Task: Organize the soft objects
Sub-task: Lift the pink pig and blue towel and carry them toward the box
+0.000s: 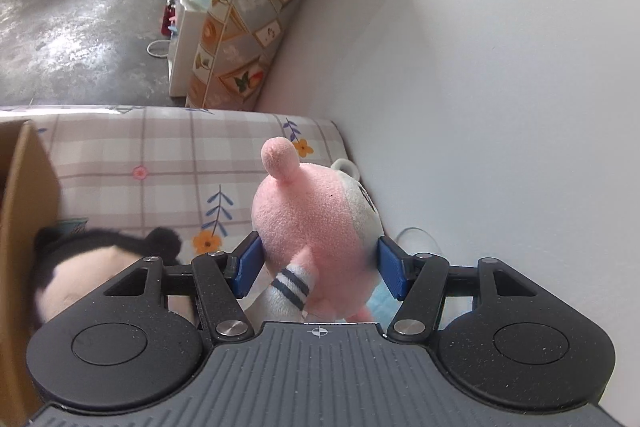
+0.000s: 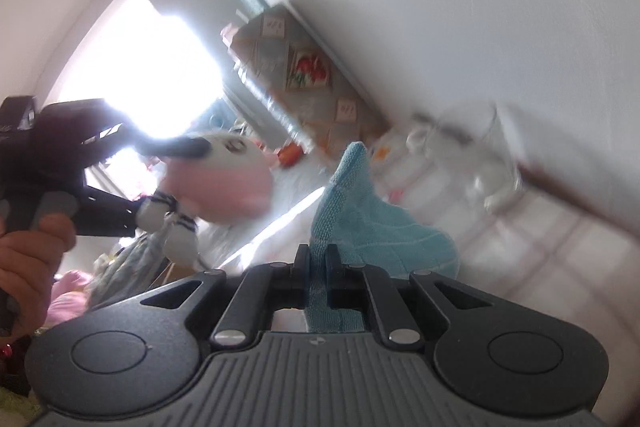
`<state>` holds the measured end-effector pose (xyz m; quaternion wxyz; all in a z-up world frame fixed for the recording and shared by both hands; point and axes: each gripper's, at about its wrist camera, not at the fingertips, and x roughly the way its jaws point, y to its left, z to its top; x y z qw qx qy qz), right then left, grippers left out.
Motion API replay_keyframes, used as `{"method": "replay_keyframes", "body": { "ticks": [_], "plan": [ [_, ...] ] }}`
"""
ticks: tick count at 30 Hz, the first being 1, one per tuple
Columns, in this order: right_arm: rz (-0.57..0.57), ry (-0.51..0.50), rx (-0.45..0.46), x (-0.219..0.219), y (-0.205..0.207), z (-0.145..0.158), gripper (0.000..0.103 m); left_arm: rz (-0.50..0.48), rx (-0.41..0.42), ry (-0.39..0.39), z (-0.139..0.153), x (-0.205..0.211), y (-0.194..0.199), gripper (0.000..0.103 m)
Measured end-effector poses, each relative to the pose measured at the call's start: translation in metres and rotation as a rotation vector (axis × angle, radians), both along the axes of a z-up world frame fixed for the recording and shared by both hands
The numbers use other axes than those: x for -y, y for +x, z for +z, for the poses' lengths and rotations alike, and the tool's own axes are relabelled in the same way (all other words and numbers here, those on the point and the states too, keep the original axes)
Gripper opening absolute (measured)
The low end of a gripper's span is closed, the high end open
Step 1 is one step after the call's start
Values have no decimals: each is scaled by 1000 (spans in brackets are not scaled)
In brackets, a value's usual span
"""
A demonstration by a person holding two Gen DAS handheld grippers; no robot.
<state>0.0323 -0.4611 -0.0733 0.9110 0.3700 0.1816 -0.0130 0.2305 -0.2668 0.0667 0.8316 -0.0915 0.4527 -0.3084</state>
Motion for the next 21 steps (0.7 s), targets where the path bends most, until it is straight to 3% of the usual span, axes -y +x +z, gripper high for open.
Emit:
{"method": "replay_keyframes", "body": {
  "ticks": [6,13,17,21],
  "plan": [
    [151,243,-117,-18,-16,-35,7,54,27,-90,15,-79,-49,60],
    [103,387,-213,-15,-29,-62,9,143,37,-192,9,-165,-91,60],
    [37,312,-248,-14,-34,-53,11,192,69,-259,4,-209,-114,60],
    [16,205,-279,-19,-28,-43,22,228,92,-300,0,-244,-130,60]
  ]
}}
